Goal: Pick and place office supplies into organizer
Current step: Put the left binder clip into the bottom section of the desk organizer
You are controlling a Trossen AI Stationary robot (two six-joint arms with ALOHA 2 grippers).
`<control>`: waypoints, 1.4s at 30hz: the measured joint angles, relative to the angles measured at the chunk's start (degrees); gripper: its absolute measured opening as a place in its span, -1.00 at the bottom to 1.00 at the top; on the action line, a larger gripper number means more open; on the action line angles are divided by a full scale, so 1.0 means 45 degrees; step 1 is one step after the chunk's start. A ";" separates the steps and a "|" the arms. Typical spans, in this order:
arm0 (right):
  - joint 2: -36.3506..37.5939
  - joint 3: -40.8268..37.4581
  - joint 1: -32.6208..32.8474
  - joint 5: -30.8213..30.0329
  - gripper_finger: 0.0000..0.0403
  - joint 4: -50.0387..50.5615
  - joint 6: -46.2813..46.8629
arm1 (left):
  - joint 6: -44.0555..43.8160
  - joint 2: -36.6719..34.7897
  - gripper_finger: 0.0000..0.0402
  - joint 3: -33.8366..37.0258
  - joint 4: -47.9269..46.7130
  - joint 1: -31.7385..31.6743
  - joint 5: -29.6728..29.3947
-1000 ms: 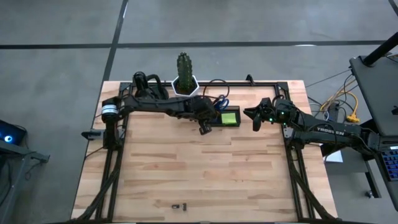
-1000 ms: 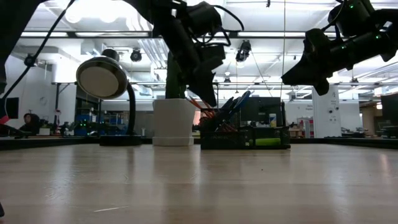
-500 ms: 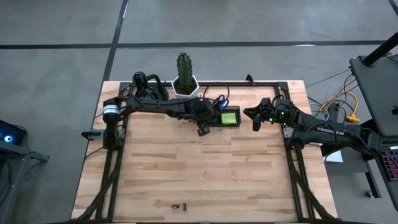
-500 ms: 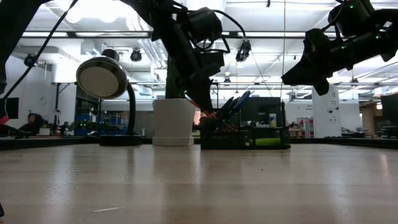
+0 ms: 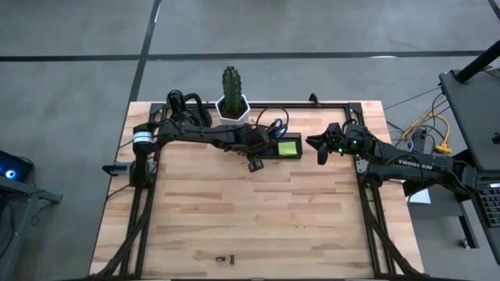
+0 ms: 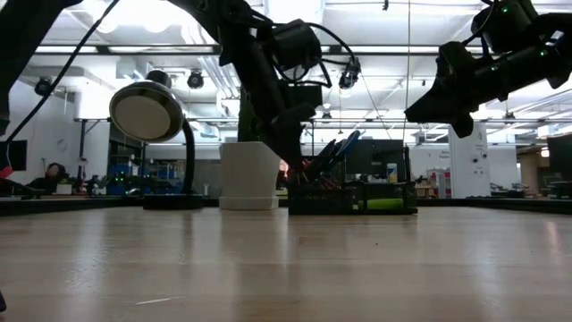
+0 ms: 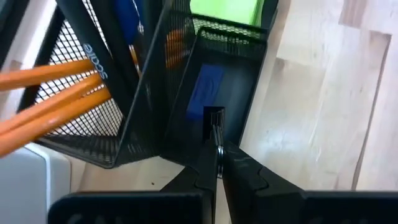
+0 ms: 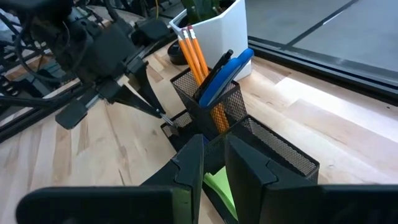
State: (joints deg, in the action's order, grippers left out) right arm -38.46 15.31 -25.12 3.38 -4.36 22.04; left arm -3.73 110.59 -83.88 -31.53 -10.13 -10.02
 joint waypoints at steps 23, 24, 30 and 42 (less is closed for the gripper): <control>-0.0005 0.0000 -0.0001 -0.0005 -0.72 0.0267 -0.0044 | 0.0044 0.0653 -1.00 -0.0028 -0.0076 -0.0005 -0.0105; -0.0005 0.0000 0.0000 -0.0001 -0.72 0.0267 -0.0045 | 0.0044 0.0695 -1.00 -0.0037 -0.0037 -0.0005 -0.0105; -0.0005 0.0000 0.0000 -0.0005 -0.72 0.0267 -0.0044 | 0.0049 0.0719 -1.00 -0.0044 -0.0015 -0.0010 -0.0121; 0.0000 0.0000 0.0000 -0.0005 -0.72 0.0266 -0.0044 | 0.0044 0.0724 -1.00 -0.0044 0.0004 -0.0010 -0.0164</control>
State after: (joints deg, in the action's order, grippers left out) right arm -38.46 15.31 -25.12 3.36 -3.16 21.85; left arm -3.53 113.84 -84.07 -31.51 -10.17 -10.76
